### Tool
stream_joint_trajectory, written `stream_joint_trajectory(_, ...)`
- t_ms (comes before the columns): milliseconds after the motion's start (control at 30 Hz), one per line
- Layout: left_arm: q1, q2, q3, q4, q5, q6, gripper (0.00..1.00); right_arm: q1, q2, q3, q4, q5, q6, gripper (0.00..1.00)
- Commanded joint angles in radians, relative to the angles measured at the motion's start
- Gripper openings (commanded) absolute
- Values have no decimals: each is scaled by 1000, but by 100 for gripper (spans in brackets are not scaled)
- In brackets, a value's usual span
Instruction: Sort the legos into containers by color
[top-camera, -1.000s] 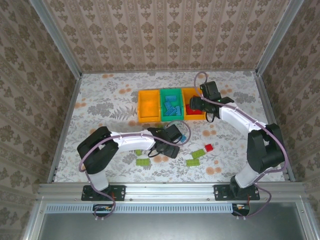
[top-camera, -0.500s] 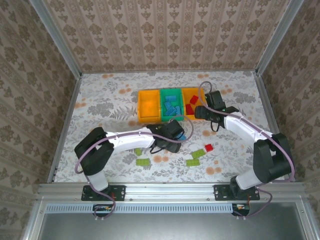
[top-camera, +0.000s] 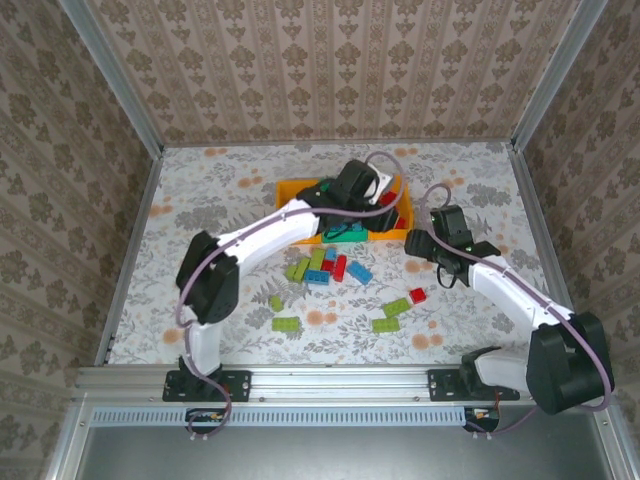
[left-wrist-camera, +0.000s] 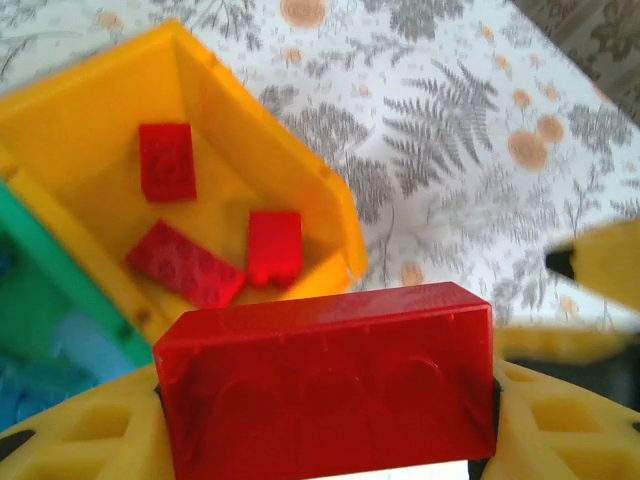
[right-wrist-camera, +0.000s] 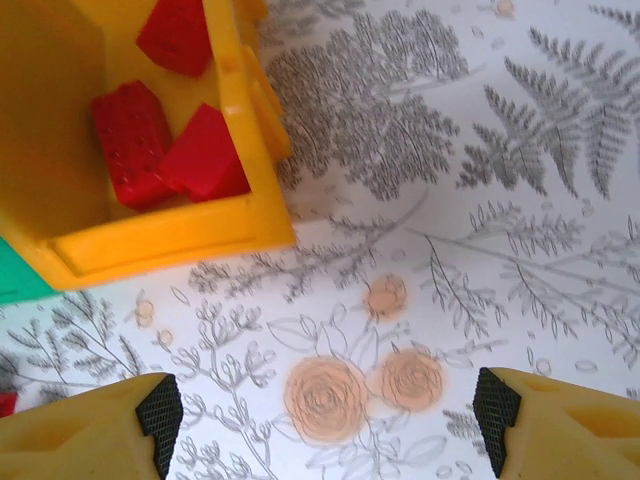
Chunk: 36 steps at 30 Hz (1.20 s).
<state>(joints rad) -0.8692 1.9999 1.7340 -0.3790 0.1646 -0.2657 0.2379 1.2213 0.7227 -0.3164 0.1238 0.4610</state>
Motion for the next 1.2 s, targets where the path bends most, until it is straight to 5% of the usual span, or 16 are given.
stream_joint_trajectory(0, 45, 121, 124, -11, 172, 31, 51, -9, -54, -35, -55, -15, 70, 81)
stream_joint_trajectory(300, 125, 307, 287, 73, 279, -94, 61, -6, -158, -108, -86, -129, 94, 80)
stream_joint_trajectory(500, 115, 266, 238, 128, 269, -92, 100, 3, -155, -69, -268, -164, 200, 81)
stream_joint_trajectory(800, 96, 53, -32, 310, 189, -51, 100, 28, -176, -101, -279, -390, 469, 78)
stream_joint_trajectory(1167, 95, -206, -426, 492, 57, 45, 100, 100, -91, -108, -337, -478, 695, 76)
